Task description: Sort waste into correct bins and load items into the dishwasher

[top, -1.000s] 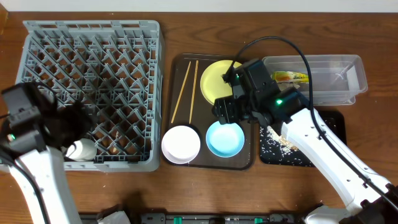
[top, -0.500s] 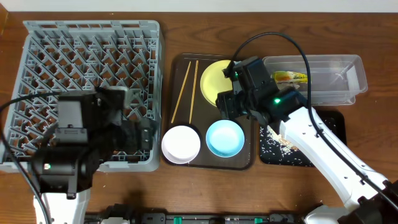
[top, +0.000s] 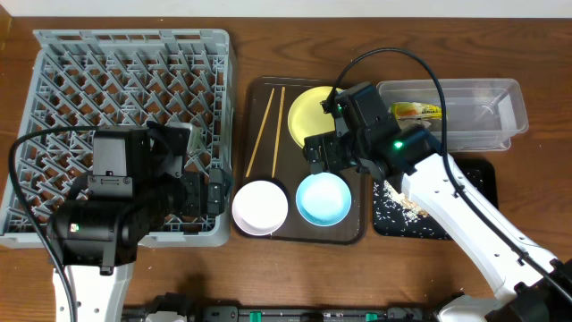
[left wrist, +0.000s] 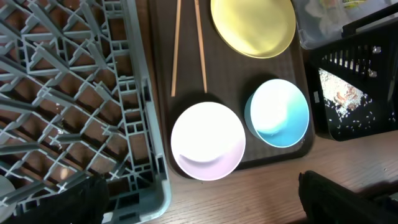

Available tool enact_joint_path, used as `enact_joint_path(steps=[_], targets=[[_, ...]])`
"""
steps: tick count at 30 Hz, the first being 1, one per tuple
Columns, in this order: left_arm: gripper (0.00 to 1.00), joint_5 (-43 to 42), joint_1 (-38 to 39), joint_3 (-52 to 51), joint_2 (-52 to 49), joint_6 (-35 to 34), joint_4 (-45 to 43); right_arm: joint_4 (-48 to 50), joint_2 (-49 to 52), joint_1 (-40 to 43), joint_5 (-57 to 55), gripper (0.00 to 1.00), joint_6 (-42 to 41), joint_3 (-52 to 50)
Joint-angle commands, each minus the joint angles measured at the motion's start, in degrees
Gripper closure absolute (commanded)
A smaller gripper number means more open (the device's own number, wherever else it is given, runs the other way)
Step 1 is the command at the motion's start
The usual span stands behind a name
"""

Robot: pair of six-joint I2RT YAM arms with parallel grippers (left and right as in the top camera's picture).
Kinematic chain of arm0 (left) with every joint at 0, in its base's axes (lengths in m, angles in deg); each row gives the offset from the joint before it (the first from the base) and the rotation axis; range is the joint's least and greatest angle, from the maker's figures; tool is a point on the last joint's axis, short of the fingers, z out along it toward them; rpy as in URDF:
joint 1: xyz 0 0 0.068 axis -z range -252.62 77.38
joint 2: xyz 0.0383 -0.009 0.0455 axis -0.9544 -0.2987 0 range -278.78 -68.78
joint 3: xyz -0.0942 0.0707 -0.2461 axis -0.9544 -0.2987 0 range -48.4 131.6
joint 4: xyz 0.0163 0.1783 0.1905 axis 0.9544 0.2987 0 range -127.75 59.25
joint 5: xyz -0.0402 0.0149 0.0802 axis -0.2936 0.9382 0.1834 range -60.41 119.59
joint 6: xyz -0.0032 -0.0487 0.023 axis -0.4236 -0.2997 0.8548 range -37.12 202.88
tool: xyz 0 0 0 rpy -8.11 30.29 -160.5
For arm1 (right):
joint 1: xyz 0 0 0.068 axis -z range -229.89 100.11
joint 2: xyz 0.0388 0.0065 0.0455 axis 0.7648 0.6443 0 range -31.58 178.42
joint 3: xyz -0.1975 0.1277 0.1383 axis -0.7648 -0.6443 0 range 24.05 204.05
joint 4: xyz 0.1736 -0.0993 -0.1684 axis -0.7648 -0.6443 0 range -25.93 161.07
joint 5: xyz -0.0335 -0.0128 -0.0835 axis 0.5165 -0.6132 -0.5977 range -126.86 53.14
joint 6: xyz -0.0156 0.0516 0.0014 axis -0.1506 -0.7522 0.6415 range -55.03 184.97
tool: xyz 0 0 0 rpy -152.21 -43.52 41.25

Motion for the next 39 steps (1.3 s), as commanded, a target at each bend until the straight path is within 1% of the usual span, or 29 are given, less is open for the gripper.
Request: enact_joint_path(steps=[1,4,6,11,15,21,23,25,30,35,39], targets=[[0.02,-0.52,0.24,0.83,-0.22,0.79,0.15,0.00,0.37,-0.44,0.57,0.01,-0.11,-0.37],[0.02,-0.52,0.24,0.83,-0.22,0.79,0.13,-0.76,0.37,-0.44,-0.04,0.01,0.50,-0.37],[0.02,-0.52,0.24,0.83,-0.22,0.79,0.13,-2.25,0.35,-0.31,-2.45,0.01,0.72,-0.35],[0.02,-0.52,0.24,0.83,-0.22,0.79,0.15,-4.39,-2.36,2.51,-6.49,0.01,0.74,-0.35],[0.02,-0.52,0.24,0.83,-0.22,0.79,0.15,-3.65,-8.96,4.98,-6.91,0.01,9.42,-0.35],[0.02,-0.52,0.24,0.83,-0.22,0.79,0.15,3.61,-21.40,8.83,-11.89,0.01,23.54,-3.23],[0.02,-0.52,0.24,0.83,-0.22,0.79,0.15,5.99,-25.94,10.84,-11.85,0.01,26.12,-6.16],[0.02,-0.52,0.24,0.83,-0.22,0.79,0.15,8.41,-30.67,13.40,-11.82,0.01,26.03,-10.27],[0.02,-0.52,0.24,0.83,-0.22,0.79,0.13,16.13,-44.72,19.74,-11.19,0.01,26.05,-25.38],[0.02,-0.52,0.24,0.83,-0.22,0.79,0.15,19.87,-60.94,25.20,-11.21,0.01,26.05,-39.80],[0.02,-0.52,0.24,0.83,-0.22,0.79,0.13,21.38,-71.47,29.55,-10.91,0.01,25.75,-48.68]])
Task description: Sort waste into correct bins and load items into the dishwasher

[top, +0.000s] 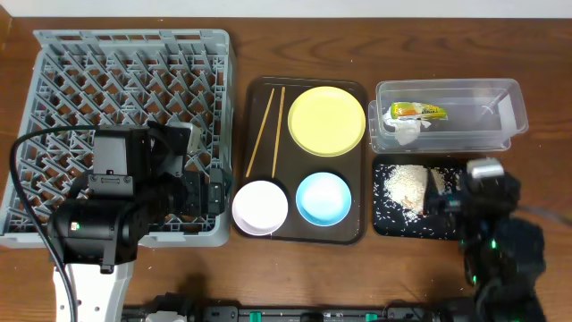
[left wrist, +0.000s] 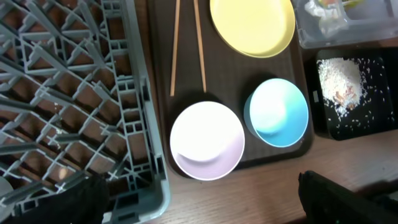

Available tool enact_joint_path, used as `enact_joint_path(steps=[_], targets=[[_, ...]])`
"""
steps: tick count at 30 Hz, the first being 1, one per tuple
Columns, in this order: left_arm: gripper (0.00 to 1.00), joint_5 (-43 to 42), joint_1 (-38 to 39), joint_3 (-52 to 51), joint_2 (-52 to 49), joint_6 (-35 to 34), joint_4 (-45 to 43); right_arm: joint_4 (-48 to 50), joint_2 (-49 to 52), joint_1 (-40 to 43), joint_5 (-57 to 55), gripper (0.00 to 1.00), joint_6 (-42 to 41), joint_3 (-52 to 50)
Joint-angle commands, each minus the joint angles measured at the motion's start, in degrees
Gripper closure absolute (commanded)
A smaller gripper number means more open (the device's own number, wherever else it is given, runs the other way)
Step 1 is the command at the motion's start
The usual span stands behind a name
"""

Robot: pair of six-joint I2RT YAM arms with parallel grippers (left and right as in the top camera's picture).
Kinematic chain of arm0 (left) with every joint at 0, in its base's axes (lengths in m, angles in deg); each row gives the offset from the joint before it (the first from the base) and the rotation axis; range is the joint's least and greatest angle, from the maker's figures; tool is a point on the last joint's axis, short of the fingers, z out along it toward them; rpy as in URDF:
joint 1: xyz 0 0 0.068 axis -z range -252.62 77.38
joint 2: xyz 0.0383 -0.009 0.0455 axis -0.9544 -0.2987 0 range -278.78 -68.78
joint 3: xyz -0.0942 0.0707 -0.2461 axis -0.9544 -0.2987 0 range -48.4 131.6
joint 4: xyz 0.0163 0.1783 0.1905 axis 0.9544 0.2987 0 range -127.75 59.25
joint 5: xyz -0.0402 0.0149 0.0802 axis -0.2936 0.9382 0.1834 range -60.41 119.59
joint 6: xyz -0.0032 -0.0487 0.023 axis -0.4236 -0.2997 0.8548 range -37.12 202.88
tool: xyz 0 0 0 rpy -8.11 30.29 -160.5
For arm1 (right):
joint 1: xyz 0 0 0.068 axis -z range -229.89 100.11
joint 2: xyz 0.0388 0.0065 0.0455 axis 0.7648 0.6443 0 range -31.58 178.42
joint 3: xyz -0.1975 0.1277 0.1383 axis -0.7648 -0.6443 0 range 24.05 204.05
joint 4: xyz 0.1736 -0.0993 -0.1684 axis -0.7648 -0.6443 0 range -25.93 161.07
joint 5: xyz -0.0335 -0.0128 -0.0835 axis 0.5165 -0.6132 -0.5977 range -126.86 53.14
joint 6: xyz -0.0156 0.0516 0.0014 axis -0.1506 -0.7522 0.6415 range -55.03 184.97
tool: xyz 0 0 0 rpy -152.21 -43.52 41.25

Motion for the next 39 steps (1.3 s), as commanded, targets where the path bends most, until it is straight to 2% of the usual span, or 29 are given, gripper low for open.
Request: enact_joint_path(steps=[1,8,14,39], targets=[[0.02,-0.33,0.24,0.79,0.04,0.76,0.11,1.27,-7.15,3.17,0.00,0.01,0.15,-6.45],[0.02,-0.33,0.24,0.79,0.04,0.76,0.11,8.52,-18.34,4.44,-0.07,0.01,-0.48,-18.97],[0.02,-0.33,0.24,0.79,0.04,0.76,0.13,18.71,-21.40,4.42,-0.09,0.01,-0.68,-28.24],[0.02,-0.33,0.24,0.79,0.04,0.76,0.13,17.68,-21.40,4.42,-0.07,0.01,-0.66,-28.02]])
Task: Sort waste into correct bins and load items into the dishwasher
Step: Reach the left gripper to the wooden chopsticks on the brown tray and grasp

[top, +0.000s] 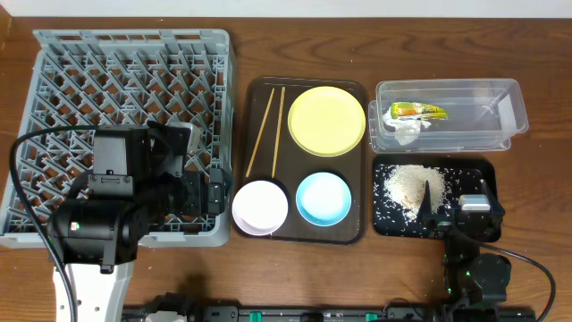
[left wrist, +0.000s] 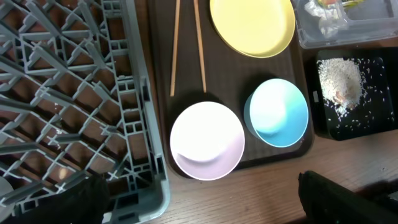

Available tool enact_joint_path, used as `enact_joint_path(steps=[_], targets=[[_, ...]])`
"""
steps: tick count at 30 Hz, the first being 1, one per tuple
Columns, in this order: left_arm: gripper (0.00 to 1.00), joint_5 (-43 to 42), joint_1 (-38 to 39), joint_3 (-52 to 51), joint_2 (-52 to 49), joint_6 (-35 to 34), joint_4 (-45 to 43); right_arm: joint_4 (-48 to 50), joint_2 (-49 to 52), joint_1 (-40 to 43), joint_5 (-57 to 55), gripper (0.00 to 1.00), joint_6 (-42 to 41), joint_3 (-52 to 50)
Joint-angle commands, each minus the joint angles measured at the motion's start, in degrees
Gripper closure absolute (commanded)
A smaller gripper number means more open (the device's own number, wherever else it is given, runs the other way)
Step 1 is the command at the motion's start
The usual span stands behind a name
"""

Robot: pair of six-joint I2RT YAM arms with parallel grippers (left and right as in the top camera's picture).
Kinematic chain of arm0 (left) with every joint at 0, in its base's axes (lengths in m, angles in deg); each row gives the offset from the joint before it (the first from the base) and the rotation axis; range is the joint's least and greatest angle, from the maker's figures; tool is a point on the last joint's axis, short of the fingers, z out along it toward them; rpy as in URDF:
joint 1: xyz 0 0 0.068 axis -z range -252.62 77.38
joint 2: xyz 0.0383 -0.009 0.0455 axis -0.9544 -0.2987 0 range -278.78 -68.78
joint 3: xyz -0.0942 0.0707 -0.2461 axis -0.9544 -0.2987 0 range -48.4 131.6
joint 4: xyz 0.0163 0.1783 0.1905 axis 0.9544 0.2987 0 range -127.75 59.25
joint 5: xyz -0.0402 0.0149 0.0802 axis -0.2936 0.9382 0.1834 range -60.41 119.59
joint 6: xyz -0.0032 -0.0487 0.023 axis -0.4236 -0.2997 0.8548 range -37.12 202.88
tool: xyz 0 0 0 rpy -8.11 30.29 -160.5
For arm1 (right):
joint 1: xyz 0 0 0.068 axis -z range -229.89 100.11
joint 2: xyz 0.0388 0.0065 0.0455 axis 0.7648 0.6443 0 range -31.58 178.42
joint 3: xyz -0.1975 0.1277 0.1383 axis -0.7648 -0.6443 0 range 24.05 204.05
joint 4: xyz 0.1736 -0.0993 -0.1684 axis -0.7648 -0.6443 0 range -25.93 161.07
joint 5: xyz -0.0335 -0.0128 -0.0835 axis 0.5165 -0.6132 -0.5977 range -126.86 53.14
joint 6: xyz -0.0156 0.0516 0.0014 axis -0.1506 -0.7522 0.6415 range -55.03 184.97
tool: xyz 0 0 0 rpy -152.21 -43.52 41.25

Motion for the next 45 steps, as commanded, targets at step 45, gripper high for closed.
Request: enact_joint_path(steps=[45], targets=[[0.37,19.80,18.84,1.22,-53.05,-9.18,-40.50,-0.09,-0.35,0.46,-0.15,0.01,-0.59,-0.17]])
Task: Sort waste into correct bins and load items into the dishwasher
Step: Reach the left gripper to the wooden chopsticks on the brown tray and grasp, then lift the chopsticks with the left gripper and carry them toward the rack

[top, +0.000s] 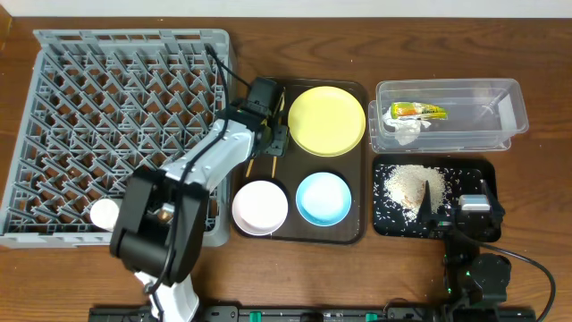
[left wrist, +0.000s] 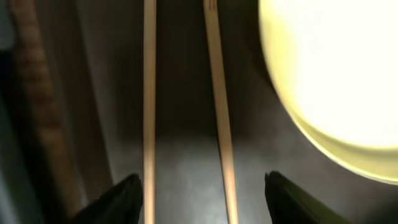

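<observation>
Two wooden chopsticks point(top: 252, 164) lie lengthwise on the left side of the brown tray point(top: 353, 228). My left gripper point(top: 271, 134) is down over their middle. In the left wrist view it is open point(left wrist: 208, 199), with both chopsticks point(left wrist: 217, 93) between its dark fingertips point(left wrist: 127, 199) and the yellow plate point(left wrist: 336, 74) just to the right. A white bowl point(top: 260, 207) and a blue bowl point(top: 323, 199) sit at the tray's front. My right gripper point(top: 429, 201) rests at the front right over the black bin; its jaws cannot be made out.
The grey dish rack point(top: 125, 107) fills the left side, with a white cup point(top: 105, 213) at its front. A clear bin point(top: 447, 114) at back right holds a wrapper and tissue. The black bin point(top: 402, 219) holds rice.
My left arm has gone from its place over the rack's front edge to the tray, and its open fingers now straddle the chopsticks. The right arm has not moved.
At first my right gripper was over the tray by the yellow plate, and the left arm rested over the rack. Then the right arm was back by the black bin, then at rest at the front right. Now the left gripper is at the chopsticks.
</observation>
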Available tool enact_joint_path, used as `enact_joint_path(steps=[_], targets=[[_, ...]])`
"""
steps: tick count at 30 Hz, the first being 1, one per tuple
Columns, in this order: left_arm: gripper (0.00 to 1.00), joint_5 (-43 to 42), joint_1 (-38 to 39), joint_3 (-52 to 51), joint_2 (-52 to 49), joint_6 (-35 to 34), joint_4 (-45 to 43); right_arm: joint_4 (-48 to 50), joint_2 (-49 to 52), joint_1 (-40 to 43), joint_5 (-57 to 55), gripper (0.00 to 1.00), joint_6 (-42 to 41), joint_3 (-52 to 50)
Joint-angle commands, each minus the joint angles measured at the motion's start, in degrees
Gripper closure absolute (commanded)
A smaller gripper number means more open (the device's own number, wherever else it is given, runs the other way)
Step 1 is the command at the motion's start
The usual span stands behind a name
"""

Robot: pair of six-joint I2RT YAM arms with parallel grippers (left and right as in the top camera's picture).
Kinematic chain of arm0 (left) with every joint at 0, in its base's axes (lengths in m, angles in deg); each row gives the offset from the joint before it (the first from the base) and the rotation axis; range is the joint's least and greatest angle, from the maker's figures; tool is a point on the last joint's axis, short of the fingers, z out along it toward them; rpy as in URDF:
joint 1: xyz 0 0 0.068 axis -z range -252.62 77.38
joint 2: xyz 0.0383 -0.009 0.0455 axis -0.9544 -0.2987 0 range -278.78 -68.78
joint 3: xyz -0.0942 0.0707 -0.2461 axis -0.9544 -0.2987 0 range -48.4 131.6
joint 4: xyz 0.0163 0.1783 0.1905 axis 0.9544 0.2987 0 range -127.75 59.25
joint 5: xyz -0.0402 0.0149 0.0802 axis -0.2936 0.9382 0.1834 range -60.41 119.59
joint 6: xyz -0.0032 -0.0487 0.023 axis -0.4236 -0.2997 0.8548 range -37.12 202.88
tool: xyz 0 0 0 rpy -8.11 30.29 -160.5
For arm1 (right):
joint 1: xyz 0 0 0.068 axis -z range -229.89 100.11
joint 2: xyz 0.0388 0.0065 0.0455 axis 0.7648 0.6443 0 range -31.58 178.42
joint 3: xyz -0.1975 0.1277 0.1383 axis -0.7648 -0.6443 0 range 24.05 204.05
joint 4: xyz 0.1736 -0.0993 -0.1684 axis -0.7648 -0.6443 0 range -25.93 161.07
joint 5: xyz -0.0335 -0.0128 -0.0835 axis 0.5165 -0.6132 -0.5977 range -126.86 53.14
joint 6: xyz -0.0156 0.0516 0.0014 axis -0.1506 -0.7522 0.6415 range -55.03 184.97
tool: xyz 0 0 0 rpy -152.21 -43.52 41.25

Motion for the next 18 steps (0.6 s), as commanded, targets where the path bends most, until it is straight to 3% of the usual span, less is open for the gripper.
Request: enact_joint_path(steps=[1,11,18], targets=[[0.39,0.48,0.07,0.79,-2.56,0.28,-0.96,-0.07,-0.35,0.46,-0.15,0.01,-0.59,-0.15],[0.64,0.37,2.80,0.61,-6.97,0.04,-1.77,-0.07,-0.35,0.46,-0.15,0.01,-0.59,-0.15],[0.91,0.66,3.85,0.74,-7.21,0.04,-0.90,-0.07,-0.35,0.46,-0.15,0.01,-0.59,-0.15]])
